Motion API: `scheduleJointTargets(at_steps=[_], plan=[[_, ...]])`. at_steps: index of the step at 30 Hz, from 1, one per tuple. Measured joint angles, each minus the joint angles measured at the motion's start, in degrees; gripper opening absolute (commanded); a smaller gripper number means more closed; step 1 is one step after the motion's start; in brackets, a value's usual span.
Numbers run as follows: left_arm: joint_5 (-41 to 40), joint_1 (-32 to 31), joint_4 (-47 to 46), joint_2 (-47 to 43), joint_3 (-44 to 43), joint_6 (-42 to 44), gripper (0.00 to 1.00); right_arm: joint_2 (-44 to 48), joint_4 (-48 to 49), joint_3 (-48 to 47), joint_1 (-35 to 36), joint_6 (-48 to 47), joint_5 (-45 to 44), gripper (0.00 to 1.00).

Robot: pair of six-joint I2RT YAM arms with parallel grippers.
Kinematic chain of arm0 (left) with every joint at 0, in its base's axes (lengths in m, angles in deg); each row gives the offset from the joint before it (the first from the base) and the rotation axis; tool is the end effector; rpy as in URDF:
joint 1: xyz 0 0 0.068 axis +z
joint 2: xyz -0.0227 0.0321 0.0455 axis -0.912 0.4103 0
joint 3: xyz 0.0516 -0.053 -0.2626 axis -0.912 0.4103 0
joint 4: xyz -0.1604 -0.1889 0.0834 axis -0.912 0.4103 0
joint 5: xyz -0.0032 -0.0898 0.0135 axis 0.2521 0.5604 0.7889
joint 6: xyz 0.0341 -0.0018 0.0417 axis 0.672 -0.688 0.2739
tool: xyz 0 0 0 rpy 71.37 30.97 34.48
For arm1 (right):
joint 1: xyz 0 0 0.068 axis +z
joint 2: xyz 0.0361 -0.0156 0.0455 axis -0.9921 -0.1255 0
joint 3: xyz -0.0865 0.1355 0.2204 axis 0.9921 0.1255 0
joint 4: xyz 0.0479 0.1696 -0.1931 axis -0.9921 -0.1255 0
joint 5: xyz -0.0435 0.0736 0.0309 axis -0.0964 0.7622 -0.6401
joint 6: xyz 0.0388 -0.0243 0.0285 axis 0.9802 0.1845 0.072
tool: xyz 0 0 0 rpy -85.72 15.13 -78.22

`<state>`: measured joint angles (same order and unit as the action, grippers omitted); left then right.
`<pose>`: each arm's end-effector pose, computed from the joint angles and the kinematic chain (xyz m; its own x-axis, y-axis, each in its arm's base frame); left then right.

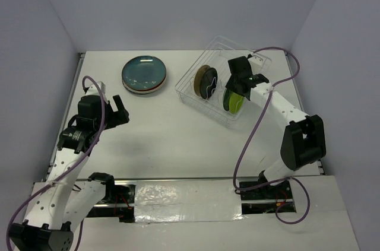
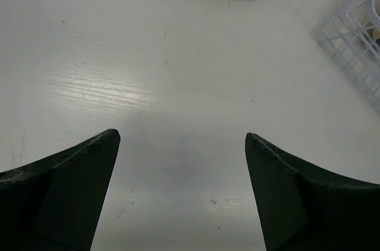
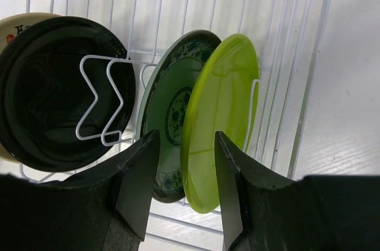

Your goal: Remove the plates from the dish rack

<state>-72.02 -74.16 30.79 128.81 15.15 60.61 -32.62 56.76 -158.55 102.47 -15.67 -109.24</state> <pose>0.1648 -0.0190 0.3130 -0.4858 -0.3800 -0.7871 -0.2223 0.9247 -0.3092 0.3250 0.1004 0.2810 -0.5625 0.4119 -0.7169 0.4091 0.8921 0.1917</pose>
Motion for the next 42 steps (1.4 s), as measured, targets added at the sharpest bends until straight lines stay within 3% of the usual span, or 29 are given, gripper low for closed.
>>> scheduleJointTargets(at_steps=[10,14,20,23,25,38,42], plan=[[-0.7,-0.4,0.0,0.5,0.0,0.0,0.99,-0.2,0.3,0.2,-0.3,0.8,-0.2,0.40],[-1.2,-0.6,0.0,0.4,0.0,0.0,1.00,-0.8,0.3,0.3,-0.6,1.4,-0.2,0.24],[-2.0,-1.2,0.0,0.4,0.0,-0.1,1.00,-0.7,0.5,0.9,-0.7,2.1,0.0,0.22],[-2.4,-1.6,0.1,0.3,0.0,-0.1,1.00,0.1,0.5,1.5,-0.7,2.5,0.3,0.06],[-2.6,-1.8,0.2,0.1,0.0,-0.1,0.99,0.5,0.7,1.7,-0.7,3.2,1.3,0.03],[-3.9,-3.0,0.4,-0.7,0.0,-0.3,0.99,12.8,-0.2,2.1,-0.7,4.2,3.9,0.00],[-4.0,-3.0,2.8,0.3,-2.0,-1.1,1.00,19.6,0.7,1.3,-0.6,0.5,7.6,0.00]])
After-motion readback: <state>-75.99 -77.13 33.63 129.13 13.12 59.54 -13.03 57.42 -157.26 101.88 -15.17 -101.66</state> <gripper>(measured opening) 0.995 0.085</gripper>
